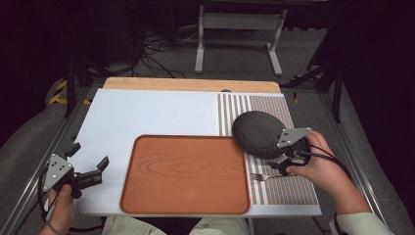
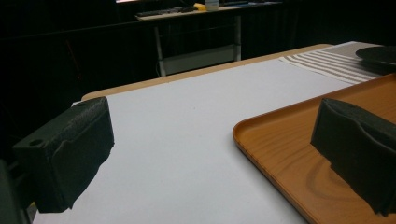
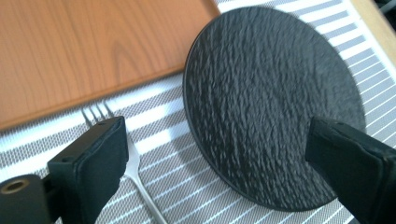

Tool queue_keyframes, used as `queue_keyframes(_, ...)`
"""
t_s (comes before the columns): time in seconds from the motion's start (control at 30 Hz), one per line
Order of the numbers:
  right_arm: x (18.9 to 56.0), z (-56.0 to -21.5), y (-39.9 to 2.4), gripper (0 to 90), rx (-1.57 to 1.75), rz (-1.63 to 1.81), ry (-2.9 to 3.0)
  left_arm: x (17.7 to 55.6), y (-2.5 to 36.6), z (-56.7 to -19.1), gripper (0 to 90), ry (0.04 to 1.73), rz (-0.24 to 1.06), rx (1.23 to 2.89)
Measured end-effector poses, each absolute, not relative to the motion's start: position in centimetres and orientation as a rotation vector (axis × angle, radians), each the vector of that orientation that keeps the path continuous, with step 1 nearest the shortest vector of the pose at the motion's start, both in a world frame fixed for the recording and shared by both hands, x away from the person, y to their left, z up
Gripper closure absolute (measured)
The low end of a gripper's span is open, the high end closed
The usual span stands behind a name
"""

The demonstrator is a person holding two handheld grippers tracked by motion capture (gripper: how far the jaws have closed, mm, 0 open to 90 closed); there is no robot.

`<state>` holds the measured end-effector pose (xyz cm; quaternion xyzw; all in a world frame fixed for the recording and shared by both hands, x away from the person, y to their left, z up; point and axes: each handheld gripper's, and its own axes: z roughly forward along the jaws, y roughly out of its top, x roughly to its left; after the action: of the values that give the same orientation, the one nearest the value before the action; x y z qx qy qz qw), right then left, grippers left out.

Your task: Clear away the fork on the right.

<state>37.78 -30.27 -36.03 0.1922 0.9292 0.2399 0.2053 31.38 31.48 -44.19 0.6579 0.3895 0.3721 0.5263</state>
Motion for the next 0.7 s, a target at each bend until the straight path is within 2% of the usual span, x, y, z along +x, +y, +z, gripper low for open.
queue_keyframes(0.6,38.28,-36.24,-29.39,8.6,0.475,0.481,2.723,31.46,31.54,-44.26,0.1,0.936,0.886,1.574)
queue_keyframes(0.7,38.42,-36.4,-29.4,11.1,0.46,0.454,2.756,31.45,31.49,-44.27,0.1,0.936,0.883,1.571)
